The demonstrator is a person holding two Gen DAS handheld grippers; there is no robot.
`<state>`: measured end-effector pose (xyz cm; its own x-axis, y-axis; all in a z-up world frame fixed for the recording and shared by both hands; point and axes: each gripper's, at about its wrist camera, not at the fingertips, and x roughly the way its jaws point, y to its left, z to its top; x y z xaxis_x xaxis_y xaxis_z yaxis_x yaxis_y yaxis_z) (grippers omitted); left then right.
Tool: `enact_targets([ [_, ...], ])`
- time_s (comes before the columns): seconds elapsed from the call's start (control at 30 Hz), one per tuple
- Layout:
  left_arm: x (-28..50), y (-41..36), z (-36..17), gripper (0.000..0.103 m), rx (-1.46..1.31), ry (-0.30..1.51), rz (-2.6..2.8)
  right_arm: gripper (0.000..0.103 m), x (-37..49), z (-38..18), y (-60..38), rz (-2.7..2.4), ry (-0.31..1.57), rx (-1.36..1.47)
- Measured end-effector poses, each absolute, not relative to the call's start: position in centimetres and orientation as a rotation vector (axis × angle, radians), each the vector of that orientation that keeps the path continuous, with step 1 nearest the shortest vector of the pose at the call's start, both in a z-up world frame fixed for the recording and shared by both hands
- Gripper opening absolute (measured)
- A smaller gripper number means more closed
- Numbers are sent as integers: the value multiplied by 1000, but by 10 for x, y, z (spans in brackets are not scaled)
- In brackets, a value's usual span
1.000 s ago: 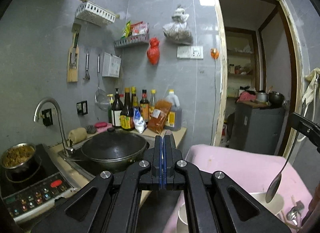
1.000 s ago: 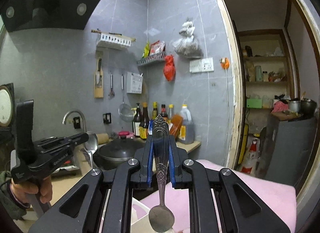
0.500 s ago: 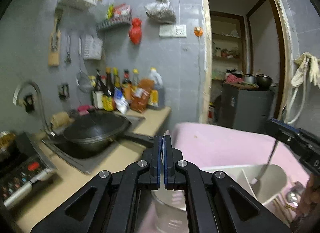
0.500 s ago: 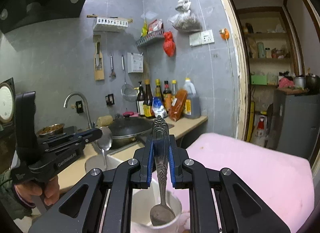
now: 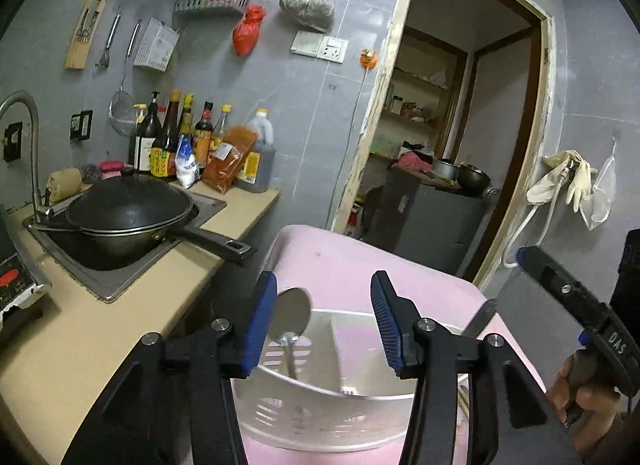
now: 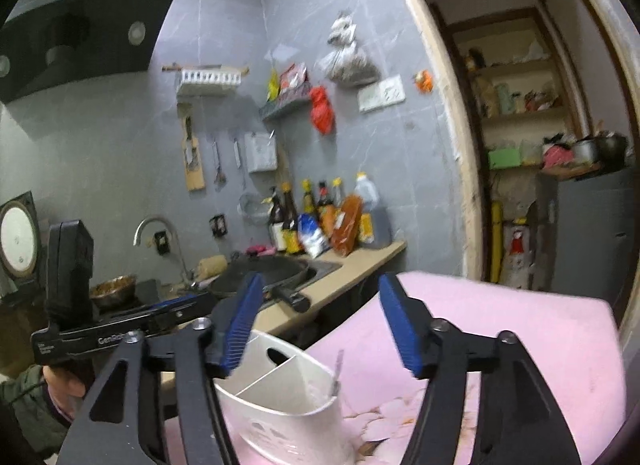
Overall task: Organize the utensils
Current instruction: 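Carry the knife into the caddy with the left tool while the right tool drops the spoon in, then move both open tools back over the utensil pile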
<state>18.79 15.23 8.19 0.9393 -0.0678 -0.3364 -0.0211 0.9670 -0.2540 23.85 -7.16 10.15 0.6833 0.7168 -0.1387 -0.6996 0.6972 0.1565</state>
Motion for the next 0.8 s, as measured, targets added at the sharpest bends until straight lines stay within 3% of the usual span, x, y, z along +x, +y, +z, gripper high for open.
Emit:
enact_targets([
  [0.23, 166, 116, 101, 79, -220, 234, -33, 102, 217, 119, -116, 655, 77, 86],
  [0.47, 154, 71, 103, 93, -154, 156, -54, 103, 190, 120, -162, 516, 11, 33],
  [0.8, 155, 14, 76, 94, -72, 220, -150, 103, 170, 95, -214, 391, 28, -24],
])
